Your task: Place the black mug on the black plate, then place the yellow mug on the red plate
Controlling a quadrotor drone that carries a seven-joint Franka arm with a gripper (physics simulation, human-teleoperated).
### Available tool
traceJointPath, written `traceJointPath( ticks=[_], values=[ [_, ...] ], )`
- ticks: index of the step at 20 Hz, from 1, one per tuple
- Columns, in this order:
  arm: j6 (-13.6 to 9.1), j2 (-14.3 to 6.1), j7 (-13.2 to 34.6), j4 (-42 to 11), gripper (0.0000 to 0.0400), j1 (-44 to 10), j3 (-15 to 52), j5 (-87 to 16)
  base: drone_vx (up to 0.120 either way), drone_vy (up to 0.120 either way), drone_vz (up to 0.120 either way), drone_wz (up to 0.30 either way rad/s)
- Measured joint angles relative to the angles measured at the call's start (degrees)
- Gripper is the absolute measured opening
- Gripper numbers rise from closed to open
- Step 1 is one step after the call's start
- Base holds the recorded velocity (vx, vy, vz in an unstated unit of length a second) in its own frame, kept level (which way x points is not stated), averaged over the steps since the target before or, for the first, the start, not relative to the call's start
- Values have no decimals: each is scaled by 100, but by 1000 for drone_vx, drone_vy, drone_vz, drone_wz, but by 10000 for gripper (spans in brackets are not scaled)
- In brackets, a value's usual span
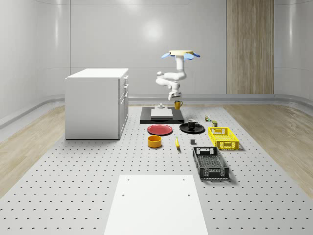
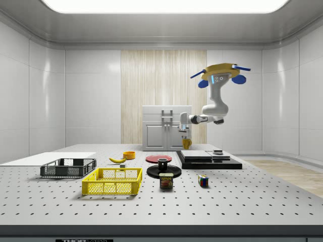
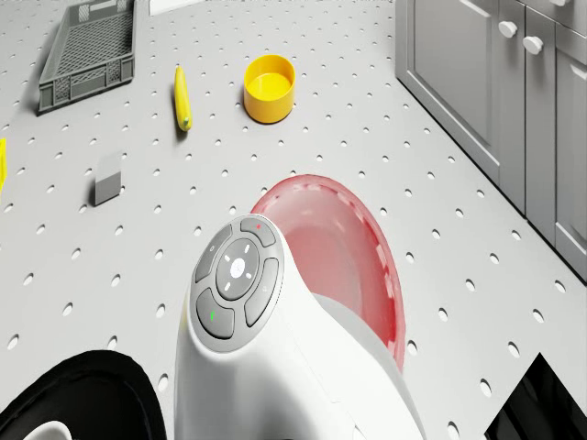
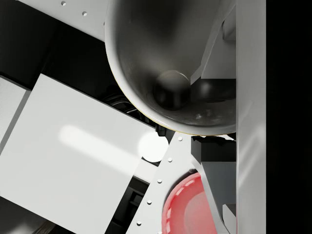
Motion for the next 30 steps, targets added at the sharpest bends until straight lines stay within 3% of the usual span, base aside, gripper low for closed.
traceJointPath(
  ticks=[2,27,30],
  values=[
    [10,-11,3,1,100,-4,2,5,120,-120,0,0],
    [110,-117,35,8,100,-46,17,51,120,0,0,0],
    [120,-127,38,9,100,-50,18,55,120,-93,0,0]
  ],
)
